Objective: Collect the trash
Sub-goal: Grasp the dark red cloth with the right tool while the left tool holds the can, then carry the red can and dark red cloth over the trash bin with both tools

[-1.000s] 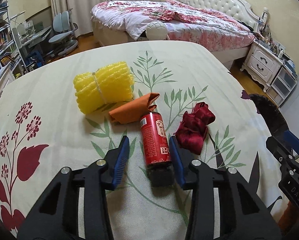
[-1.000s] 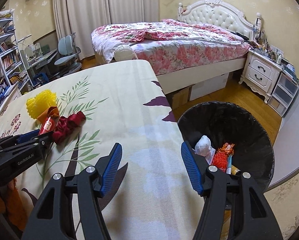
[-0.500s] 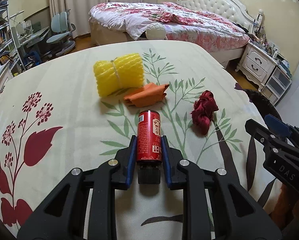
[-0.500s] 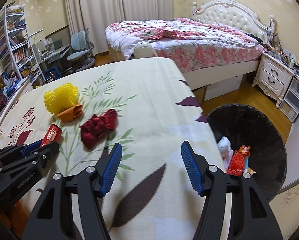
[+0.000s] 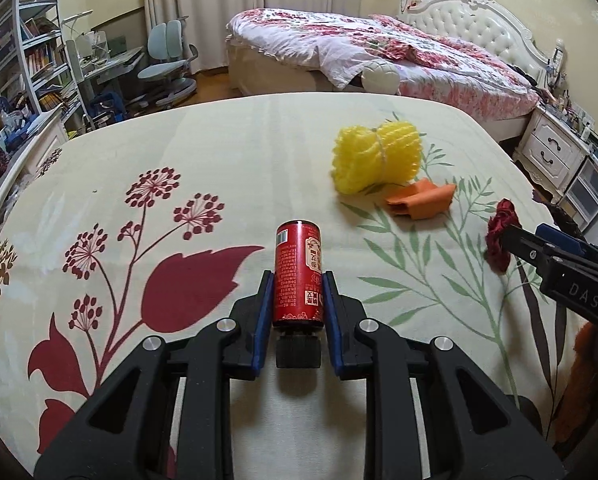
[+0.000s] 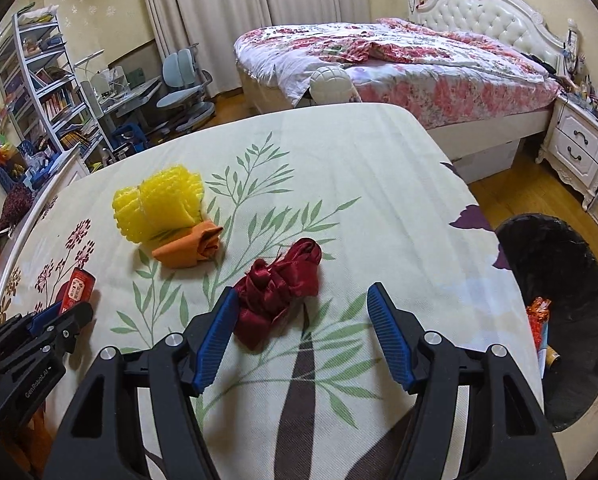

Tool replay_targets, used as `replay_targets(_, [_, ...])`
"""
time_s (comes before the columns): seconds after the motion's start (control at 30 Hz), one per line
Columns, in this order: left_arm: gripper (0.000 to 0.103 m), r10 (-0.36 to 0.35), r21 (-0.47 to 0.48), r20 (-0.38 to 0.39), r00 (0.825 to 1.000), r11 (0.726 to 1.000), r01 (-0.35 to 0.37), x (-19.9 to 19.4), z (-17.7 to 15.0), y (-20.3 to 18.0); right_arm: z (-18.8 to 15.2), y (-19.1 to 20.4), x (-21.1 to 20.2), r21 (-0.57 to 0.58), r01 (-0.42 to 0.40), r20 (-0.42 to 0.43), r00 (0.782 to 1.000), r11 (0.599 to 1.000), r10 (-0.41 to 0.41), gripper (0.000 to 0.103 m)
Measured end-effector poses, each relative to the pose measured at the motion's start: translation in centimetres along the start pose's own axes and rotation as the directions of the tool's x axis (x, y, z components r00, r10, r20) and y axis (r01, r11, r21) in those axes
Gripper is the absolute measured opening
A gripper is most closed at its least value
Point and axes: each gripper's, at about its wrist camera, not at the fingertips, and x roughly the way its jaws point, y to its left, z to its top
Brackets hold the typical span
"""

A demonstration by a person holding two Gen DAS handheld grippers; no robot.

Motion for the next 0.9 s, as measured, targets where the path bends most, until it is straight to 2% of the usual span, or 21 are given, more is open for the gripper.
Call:
replay_targets(0.33, [0.023, 0.01, -0.029, 0.014, 1.0, 1.0, -0.01, -0.1, 0.1, 1.9, 0.1, 1.3, 1.0, -0.004, -0.013, -0.024, 1.0, 1.0, 0.013, 0.066])
replay_targets(0.4, [0.023, 0.008, -0.031, 0.014, 1.0, 1.0, -0.007, 0.0, 0.1, 2.0, 0.1, 1.7, 1.0, -0.01, -0.014, -0.022, 1.0, 1.0, 0.013, 0.058])
replay_targets(0.47, [0.023, 0.005, -0.032, 0.014, 1.0, 0.999, -0.004, 0.0, 0.2, 2.0, 0.1, 1.7, 1.0, -0.016, -0.012, -0.021, 1.0, 1.0, 0.012, 0.044])
replay_targets(0.5, [0.023, 0.004, -0.031, 0.015, 1.0, 1.0, -0.004, 0.0, 0.2, 2.0, 0.0, 1.6, 0.9, -0.018, -0.013, -0.021, 1.0, 1.0, 0.013, 0.043])
replay_targets(0.57, [0.023, 0.001, -0.031, 0.015, 1.0, 1.0, -0.001, 0.0, 0.2, 1.9, -0.1, 1.3, 0.7, -0.014, -0.016, -0.016, 1.0, 1.0, 0.015, 0.035])
replay_targets(0.63, [0.023, -0.002, -0.031, 0.015, 1.0, 1.0, 0.002, -0.1, 0.1, 1.8, -0.3, 0.9, 0.4, -0.007, -0.022, -0.013, 1.0, 1.0, 0.021, 0.031])
replay_targets(0.9, [0.023, -0.043, -0.007, 0.031, 0.999, 0.999, 0.043, -0.8, -0.2, -0.1, -1.3, -0.9, -2.0, -0.015, 0.01, 0.029, 1.0, 1.0, -0.009, 0.031])
